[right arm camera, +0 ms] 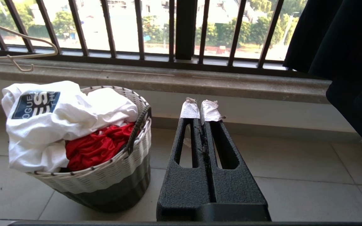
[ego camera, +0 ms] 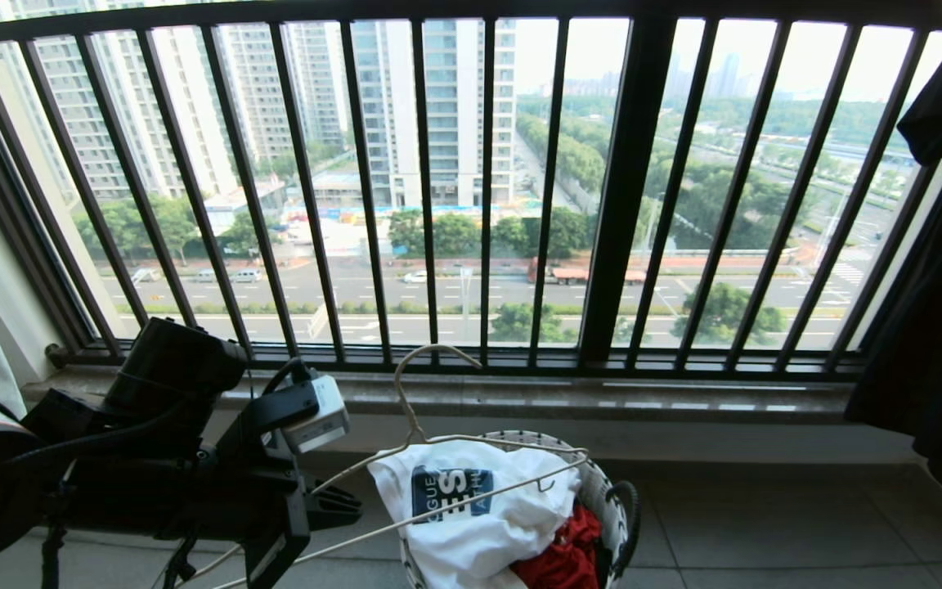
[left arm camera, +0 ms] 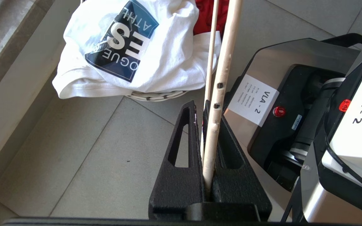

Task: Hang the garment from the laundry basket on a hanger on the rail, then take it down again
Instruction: Pick up clothes from the basket

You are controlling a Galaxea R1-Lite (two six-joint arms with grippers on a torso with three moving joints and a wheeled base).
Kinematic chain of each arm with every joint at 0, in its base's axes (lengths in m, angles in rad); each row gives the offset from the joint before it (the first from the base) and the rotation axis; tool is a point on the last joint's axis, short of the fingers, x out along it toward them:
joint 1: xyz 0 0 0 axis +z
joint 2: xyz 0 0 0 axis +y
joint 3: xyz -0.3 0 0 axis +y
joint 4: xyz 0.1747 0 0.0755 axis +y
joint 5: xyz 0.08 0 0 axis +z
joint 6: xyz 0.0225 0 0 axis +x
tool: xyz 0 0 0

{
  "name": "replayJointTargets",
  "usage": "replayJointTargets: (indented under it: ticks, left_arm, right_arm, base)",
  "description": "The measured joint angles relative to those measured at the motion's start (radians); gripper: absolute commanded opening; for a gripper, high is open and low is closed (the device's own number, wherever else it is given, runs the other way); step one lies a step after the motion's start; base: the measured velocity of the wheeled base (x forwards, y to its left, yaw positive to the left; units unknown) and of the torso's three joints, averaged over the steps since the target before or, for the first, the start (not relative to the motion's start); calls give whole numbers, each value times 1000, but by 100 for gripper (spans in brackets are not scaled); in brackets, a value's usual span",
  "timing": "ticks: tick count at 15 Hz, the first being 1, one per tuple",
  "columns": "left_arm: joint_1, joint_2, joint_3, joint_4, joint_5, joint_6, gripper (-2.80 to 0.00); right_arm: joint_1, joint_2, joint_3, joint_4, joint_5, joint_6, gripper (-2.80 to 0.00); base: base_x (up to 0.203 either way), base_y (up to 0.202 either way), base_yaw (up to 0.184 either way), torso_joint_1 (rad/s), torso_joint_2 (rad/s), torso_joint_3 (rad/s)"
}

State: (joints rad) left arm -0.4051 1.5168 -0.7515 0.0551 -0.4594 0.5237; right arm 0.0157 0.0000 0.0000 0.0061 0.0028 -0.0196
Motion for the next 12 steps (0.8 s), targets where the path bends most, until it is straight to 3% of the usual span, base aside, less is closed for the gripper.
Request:
replayJointTargets:
  ticks: [4, 12]
  left_arm:
    - [-1, -14, -3, 10, -1, -9, -280]
    - [0, -50, -13, 10, 3, -45, -280]
  right_arm:
    - [-1, 0, 0, 0, 0, 0, -280]
    - [0, 0, 0, 0, 0, 0, -280]
  base:
    - [0, 0, 0, 1, 1, -33]
    - [0, 0, 0, 3, 2, -191]
